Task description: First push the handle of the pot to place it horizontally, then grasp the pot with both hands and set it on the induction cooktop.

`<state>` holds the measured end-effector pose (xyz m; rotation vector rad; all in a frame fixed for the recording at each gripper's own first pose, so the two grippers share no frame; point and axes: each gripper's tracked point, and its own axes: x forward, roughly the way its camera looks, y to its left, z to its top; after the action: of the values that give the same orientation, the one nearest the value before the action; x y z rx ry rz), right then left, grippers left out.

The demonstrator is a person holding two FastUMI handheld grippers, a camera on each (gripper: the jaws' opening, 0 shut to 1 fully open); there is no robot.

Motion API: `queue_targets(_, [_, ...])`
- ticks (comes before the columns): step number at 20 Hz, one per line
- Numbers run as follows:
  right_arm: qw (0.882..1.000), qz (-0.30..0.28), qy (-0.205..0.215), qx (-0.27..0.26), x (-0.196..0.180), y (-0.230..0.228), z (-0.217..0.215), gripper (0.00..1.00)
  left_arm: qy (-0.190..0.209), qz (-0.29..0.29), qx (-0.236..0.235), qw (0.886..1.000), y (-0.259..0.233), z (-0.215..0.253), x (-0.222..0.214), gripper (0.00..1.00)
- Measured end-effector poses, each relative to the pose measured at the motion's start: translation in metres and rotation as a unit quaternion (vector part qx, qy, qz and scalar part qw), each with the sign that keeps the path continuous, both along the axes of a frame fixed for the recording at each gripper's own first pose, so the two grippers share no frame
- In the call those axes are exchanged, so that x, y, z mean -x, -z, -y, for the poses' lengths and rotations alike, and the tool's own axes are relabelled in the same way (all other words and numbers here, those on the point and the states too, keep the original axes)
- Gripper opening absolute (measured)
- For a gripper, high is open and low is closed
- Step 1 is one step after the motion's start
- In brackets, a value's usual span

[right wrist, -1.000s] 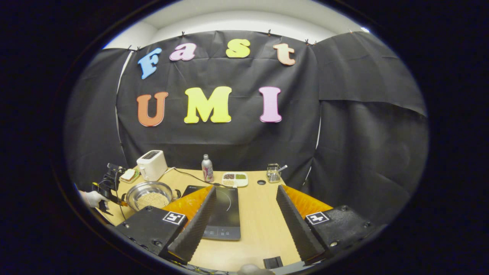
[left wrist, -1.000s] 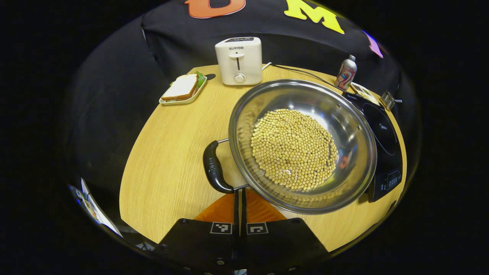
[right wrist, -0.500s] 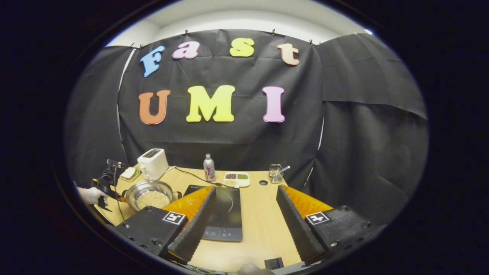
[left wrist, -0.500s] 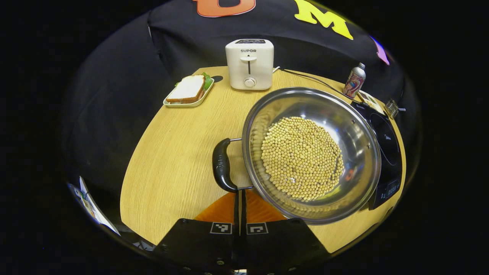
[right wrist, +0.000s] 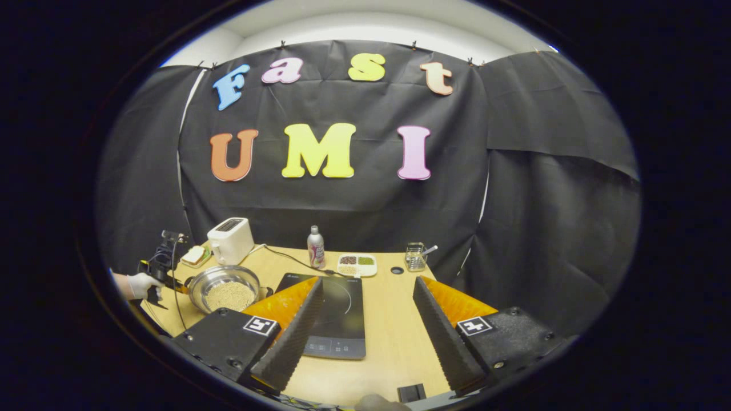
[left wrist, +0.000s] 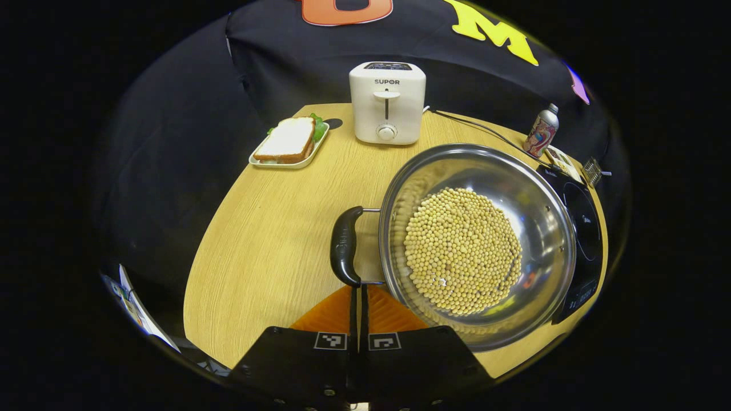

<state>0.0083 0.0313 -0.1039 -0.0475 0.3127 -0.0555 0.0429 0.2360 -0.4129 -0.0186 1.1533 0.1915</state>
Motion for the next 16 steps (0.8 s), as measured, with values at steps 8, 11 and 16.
queue_targets(8, [1.0, -0.014, -0.006, 0.001, -0.01, 0.008, -0.006, 0.99, 0.007, -0.002, -0.009, 1.0, 0.003, -0.006, -0.018, 0.1])
queue_targets(11, [1.0, -0.02, -0.013, 0.0, -0.014, 0.011, -0.013, 1.0, 0.011, -0.003, -0.009, 1.0, 0.005, -0.007, -0.021, 0.0])
queue_targets(16, [1.0, -0.023, -0.02, -0.005, -0.022, 0.019, -0.022, 0.99, 0.019, 0.005, -0.006, 1.0, 0.002, -0.006, -0.022, 0.0])
